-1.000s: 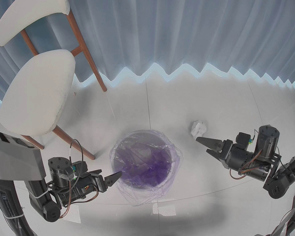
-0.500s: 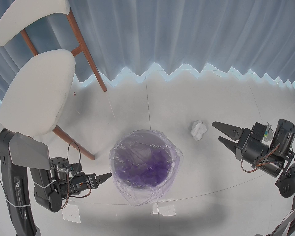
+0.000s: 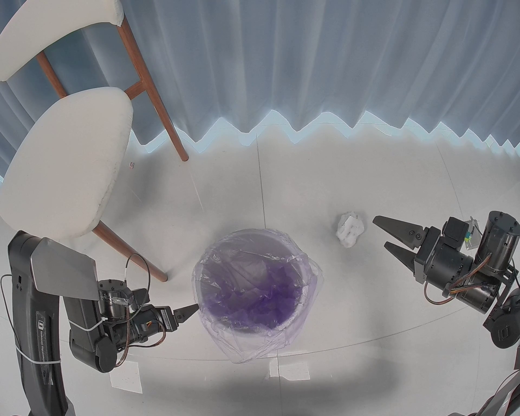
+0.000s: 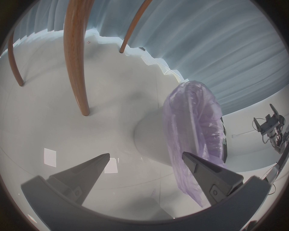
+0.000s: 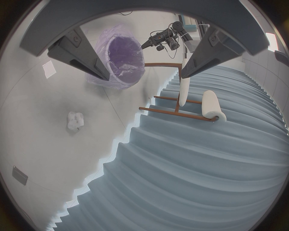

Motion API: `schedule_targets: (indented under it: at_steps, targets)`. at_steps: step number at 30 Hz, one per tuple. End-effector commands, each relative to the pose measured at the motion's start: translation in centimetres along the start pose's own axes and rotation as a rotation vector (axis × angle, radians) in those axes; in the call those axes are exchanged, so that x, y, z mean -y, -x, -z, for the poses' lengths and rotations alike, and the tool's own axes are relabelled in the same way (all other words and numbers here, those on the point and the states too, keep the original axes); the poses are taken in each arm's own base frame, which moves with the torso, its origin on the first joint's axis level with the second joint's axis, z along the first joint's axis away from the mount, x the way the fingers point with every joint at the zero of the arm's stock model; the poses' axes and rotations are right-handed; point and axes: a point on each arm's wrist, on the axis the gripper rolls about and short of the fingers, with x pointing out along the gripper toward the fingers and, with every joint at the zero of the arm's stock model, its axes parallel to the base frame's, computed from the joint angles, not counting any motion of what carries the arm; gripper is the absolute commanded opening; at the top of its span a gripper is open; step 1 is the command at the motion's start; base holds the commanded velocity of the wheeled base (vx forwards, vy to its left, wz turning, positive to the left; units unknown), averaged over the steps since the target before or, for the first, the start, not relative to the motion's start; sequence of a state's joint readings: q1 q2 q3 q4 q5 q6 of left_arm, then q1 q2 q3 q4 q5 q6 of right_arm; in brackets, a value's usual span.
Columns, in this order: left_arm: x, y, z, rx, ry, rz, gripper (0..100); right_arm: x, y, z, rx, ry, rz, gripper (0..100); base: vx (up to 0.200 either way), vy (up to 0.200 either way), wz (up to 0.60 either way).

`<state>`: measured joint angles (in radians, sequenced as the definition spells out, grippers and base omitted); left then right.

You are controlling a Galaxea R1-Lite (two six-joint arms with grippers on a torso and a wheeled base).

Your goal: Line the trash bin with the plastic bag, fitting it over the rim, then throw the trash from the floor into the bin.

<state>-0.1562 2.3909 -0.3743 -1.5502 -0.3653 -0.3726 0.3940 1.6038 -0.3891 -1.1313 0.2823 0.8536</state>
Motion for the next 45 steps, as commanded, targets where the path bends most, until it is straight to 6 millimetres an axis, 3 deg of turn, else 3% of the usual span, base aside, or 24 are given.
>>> schedule_targets:
  at_steps: [1,7,13,19,32,35,45]
  targets:
    - [0.0,-1.1,0.5,0.001,0.002,-0.015,100,0.5,-0.4,0.3,-0.011,-0.003,0.010,100,0.000,0.000,0.00]
    - [0.7,-1.9,0.4,0.026,0.027,-0.026,100,0.4,-0.3,0.3,0.000,0.000,-0.003,100,0.000,0.000,0.00]
    - [1.2,-5.1,0.8,0.121,0.042,-0.141,100,0.7,-0.9,0.3,-0.007,-0.005,0.007,100,0.000,0.000,0.00]
    - [1.7,-6.0,1.9,0.130,0.074,-0.186,100,0.9,-1.1,0.4,-0.010,-0.007,0.012,100,0.000,0.000,0.00]
    - [0.3,-5.4,1.2,0.161,0.011,-0.290,100,0.9,-1.1,0.4,-0.007,-0.003,0.013,100,0.000,0.000,0.00]
    - [-0.5,-4.6,1.5,0.132,-0.032,-0.326,100,1.0,-1.1,0.4,-0.010,-0.005,0.016,100,0.000,0.000,0.00]
    - [-0.8,-4.5,2.0,0.050,-0.036,-0.416,100,1.1,-1.2,0.5,-0.014,-0.006,0.020,100,0.000,0.000,0.00]
